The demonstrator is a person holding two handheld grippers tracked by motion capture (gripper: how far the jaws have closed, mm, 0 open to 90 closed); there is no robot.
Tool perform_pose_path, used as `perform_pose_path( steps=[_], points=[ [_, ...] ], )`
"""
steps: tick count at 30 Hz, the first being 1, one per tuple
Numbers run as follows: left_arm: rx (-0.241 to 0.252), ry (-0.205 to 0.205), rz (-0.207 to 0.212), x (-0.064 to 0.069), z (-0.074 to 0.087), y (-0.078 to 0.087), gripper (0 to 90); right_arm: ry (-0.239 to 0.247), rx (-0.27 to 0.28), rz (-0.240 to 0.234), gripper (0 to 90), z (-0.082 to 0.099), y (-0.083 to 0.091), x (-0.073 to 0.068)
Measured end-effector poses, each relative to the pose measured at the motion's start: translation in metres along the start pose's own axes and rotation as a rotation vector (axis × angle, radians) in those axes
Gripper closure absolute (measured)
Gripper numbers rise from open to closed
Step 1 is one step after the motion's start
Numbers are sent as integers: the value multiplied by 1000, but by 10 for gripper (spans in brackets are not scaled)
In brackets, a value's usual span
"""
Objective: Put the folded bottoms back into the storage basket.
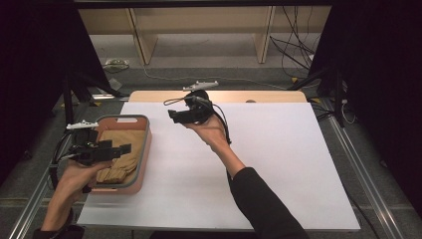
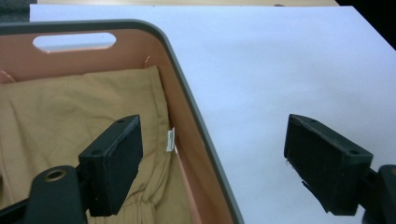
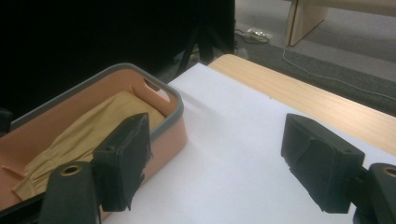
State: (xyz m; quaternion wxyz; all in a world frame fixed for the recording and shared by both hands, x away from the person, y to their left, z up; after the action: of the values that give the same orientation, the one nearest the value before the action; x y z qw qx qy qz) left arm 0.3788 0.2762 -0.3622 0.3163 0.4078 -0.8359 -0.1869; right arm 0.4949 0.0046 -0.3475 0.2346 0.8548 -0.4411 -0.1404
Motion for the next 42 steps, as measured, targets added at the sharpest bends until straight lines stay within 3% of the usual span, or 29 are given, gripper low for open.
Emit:
perform_pose_path(
  steps=[8, 13, 30, 42],
  points=[
    [17, -32, 23, 11, -1, -8, 191, 2, 17, 6, 250, 7, 18, 14],
    [32, -27, 89, 17, -1, -13, 188, 6, 37, 7, 250, 10, 31, 21],
    [51, -89, 109, 37, 1, -29, 186, 6, 58, 23, 236, 32, 63, 46],
    [90, -143, 160, 53, 5, -42, 177, -4, 97, 26, 194, 50, 87, 57]
  ],
)
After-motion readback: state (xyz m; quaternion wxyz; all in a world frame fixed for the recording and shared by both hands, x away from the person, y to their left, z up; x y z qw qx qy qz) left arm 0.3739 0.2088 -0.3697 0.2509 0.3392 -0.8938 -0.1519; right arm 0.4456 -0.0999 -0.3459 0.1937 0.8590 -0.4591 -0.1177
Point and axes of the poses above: each handheld gripper's, and its own axes: y roughly backward along the jaws, z roughly out of its underside, x roughly to its right, the point moved 2 cm from there along -y, roughly forward along the jaws, and after that the axes turned 12 degrees about z, right-handed, at the moved point
